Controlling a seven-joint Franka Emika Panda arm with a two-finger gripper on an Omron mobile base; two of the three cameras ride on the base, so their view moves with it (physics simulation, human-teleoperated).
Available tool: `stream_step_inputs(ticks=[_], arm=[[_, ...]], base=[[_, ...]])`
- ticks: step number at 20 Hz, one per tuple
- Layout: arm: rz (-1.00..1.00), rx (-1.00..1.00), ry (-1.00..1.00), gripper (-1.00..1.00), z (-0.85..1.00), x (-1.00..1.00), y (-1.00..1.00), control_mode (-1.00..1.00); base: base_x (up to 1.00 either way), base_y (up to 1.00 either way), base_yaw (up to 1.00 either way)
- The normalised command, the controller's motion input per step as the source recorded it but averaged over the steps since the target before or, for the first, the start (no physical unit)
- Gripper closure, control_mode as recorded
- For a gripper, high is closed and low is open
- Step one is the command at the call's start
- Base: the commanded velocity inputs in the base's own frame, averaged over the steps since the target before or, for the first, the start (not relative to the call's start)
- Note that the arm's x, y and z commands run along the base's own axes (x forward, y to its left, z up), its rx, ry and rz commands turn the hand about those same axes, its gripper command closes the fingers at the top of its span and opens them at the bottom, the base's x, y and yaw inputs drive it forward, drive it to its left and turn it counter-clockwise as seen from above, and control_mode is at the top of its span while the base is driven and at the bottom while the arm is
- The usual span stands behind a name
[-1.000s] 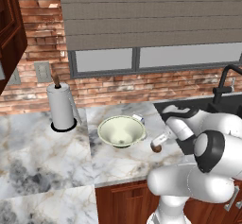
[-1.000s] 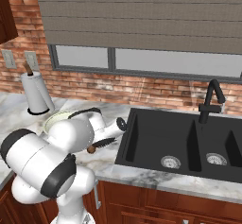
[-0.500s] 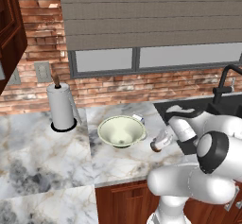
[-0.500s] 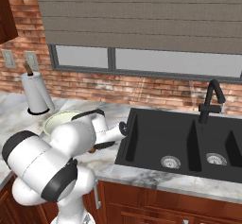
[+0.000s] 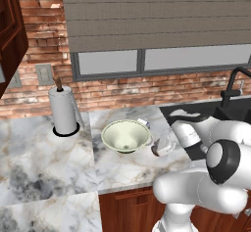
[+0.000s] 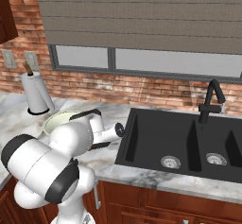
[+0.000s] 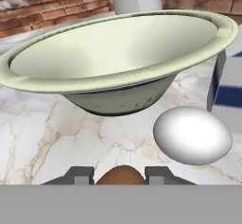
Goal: Gather the eggs and milk located in the vicinity of the sink area and place them right next to the bowl.
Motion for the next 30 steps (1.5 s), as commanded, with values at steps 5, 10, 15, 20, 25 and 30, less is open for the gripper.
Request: stream_step_inputs(ticks=[5, 10, 15, 20, 25, 30], arm=[[0.02, 0.0, -0.06, 1.0, 0.0, 0.0, 0.27, -1.0], [0.02, 0.0, -0.06, 1.0, 0.0, 0.0, 0.12, -1.0], [0.0, 0.0, -0.04, 1.0, 0.0, 0.0, 0.0, -1.0], [0.0, 0.0, -0.02, 1.0, 0.0, 0.0, 0.0, -1.0], [0.0, 0.0, -0.01, 1.0, 0.0, 0.0, 0.1, -1.0], [0.0, 0.0, 0.0, 1.0, 0.0, 0.0, 0.18, -1.0]], base=[[0.0, 0.0, 0.0], [0.0, 0.0, 0.0], [0.0, 0.0, 0.0], [0.0, 0.0, 0.0], [0.0, 0.0, 0.0], [0.0, 0.0, 0.0]])
